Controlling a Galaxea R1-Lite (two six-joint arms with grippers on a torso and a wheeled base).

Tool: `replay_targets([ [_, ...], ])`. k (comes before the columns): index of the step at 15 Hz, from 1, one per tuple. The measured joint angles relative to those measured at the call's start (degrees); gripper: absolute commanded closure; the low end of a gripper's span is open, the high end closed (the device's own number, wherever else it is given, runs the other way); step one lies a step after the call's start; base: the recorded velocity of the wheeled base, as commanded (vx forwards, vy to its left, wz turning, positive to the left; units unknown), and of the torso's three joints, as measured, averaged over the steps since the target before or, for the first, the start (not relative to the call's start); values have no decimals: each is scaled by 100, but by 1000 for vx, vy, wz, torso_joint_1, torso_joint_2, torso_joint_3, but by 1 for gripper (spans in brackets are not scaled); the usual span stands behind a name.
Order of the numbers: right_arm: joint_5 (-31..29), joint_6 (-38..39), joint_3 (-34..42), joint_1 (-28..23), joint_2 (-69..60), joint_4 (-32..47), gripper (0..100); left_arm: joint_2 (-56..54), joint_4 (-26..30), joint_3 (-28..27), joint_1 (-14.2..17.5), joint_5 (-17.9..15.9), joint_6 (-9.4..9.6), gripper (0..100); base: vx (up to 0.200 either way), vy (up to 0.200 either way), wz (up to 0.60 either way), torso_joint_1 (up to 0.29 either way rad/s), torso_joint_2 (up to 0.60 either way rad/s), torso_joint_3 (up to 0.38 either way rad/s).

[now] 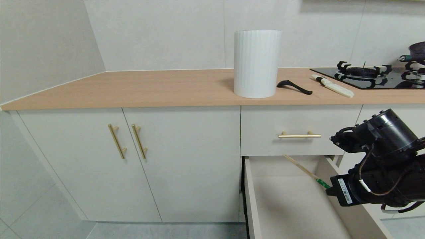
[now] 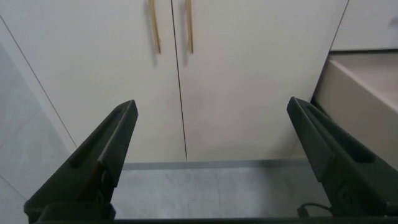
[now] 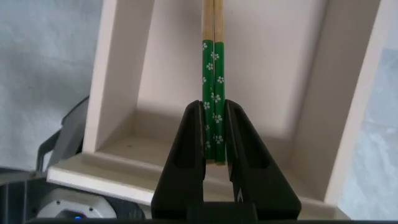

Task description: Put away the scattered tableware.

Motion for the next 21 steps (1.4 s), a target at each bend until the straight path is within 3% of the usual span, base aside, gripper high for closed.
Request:
replay_targets([
  [6, 15, 5, -2, 10, 149, -126, 100, 0, 0, 0, -2, 0, -2, 0, 0, 0, 0, -6, 25, 15],
  [11, 39, 40, 85, 80, 1148, -529, 100, 0, 0, 0, 0, 0, 0, 0, 0, 0, 0, 0, 0, 0],
  [16, 63, 629, 45, 78, 2645, -1922, 100, 0, 2, 0, -2, 2, -2, 0, 0, 0, 0, 0, 0, 0],
  [21, 72, 675, -41, 63, 3547, -2460, 100, 0, 0, 0, 0, 2, 0, 0, 0, 0, 0, 0, 0, 0],
])
